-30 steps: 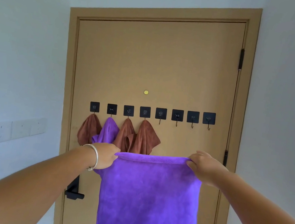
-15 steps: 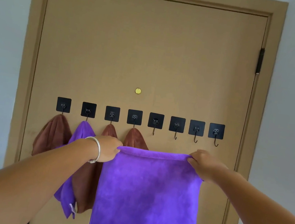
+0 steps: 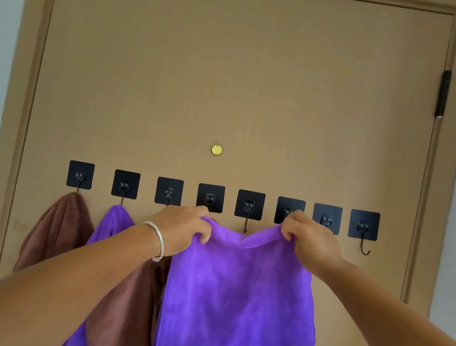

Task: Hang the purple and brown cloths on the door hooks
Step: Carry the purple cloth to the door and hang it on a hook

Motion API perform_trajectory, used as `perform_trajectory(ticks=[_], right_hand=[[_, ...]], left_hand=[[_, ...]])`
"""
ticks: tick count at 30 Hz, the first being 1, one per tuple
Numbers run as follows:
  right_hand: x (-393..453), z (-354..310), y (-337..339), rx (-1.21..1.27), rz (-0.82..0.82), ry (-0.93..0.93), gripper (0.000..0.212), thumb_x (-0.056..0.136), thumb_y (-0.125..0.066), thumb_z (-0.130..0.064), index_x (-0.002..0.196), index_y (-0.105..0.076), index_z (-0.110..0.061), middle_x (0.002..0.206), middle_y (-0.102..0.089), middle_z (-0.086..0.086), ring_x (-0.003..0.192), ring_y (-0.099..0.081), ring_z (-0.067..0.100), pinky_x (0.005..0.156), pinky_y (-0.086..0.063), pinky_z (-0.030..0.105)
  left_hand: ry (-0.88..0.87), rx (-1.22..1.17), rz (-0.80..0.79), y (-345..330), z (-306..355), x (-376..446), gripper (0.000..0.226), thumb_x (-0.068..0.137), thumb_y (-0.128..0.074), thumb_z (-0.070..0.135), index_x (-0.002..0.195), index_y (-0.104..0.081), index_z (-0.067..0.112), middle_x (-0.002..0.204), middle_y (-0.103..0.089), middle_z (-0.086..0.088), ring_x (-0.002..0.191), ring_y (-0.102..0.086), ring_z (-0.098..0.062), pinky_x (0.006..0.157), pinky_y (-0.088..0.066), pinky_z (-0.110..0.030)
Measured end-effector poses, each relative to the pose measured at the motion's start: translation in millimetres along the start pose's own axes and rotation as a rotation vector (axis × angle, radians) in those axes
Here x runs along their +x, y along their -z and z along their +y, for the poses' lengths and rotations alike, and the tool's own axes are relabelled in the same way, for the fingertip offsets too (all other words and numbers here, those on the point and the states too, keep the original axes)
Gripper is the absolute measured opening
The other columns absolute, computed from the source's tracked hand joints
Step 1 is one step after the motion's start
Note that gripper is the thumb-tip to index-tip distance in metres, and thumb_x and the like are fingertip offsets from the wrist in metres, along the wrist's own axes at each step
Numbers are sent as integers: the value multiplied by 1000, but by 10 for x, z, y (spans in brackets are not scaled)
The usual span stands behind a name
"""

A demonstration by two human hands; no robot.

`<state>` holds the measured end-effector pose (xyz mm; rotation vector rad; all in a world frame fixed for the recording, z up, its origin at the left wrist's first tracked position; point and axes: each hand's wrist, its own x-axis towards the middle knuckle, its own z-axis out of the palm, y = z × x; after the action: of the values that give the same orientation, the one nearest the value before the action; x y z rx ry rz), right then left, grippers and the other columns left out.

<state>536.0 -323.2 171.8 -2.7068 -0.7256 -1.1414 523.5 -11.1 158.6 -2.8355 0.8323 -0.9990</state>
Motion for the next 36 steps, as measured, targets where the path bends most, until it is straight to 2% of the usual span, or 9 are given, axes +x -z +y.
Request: perform_trajectory(ticks=[3, 7, 15, 19, 22, 27, 30, 33, 36], right_hand=[[157, 30, -104, -72, -64, 67, 40, 80, -42, -4, 94, -56, -39, 104, -44, -18, 80, -47, 19, 52, -28, 25], [312, 43, -246, -175, -128, -12, 47, 92, -37, -19, 130, -41, -47, 109, -38, -10, 79, -47, 25, 56, -35, 27], [383, -224, -452, -356, -248, -57, 27, 90, -42, -14, 116, -47, -13, 114, -45, 6, 83, -61, 27, 58, -37, 35], [330, -384, -648, -379, -317, -70, 30, 90, -51, -6, 120, -50, -10, 115, -52, 8, 94, -63, 28, 68, -48, 36], [226, -474, -849, -325, -378, -83, 29, 92, -51, -8, 121, -52, -10, 118, -56, 9, 100, -61, 29, 73, -46, 34], [40, -454, -994, -214, -435, -137, 37, 91, -55, -15, 127, -48, -15, 125, -50, 7, 107, -56, 29, 82, -46, 38], [-90, -461, -1009, -207, -418, -124, 33, 95, -49, -27, 127, -51, -19, 130, -41, 5, 113, -46, 27, 89, -45, 40], [-231, -403, -1015, -232, -427, -99, 36, 95, -42, -41, 124, -55, -23, 130, -36, 4, 118, -37, 26, 89, -41, 41], [-384, -248, -967, -220, -491, -153, 40, 95, -41, -48, 123, -58, -25, 127, -41, 3, 119, -40, 25, 90, -40, 39]], left_hand=[[99, -10, -34, -83, -9, 91, 67, 84, -35, -4, 123, -56, 46, 98, -38, 14, 78, -45, -17, 64, -36, -30], [245, 39, -60, -120, -7, 220, 77, 85, -33, 1, 146, -26, 47, 106, -45, 7, 79, -48, -20, 67, -43, -35], [242, 309, -143, -216, 388, 482, 36, 88, -39, 7, 121, -48, 19, 109, -55, -5, 89, -60, -30, 63, -37, -34], [226, 382, -251, -471, 677, 525, 29, 92, -41, 9, 117, -54, 14, 108, -65, -8, 97, -61, -29, 74, -39, -36], [270, 282, -293, -669, 833, 500, 31, 95, -41, 11, 124, -50, 14, 113, -65, -8, 99, -64, -30, 75, -43, -37], [346, 99, -447, -738, 874, 396, 41, 96, -46, 15, 136, -43, 16, 132, -47, -9, 115, -55, -31, 95, -44, -42], [325, 153, -604, -698, 889, 290, 42, 93, -52, 13, 134, -48, 15, 135, -39, -9, 121, -50, -32, 100, -42, -43], [231, 357, -646, -624, 923, 241, 35, 93, -54, 14, 128, -56, 13, 131, -49, -9, 119, -52, -29, 92, -43, -41], [221, 506, -460, -427, 1012, 344, 28, 92, -44, 11, 112, -63, 16, 113, -64, -5, 104, -61, -29, 77, -39, -36]])
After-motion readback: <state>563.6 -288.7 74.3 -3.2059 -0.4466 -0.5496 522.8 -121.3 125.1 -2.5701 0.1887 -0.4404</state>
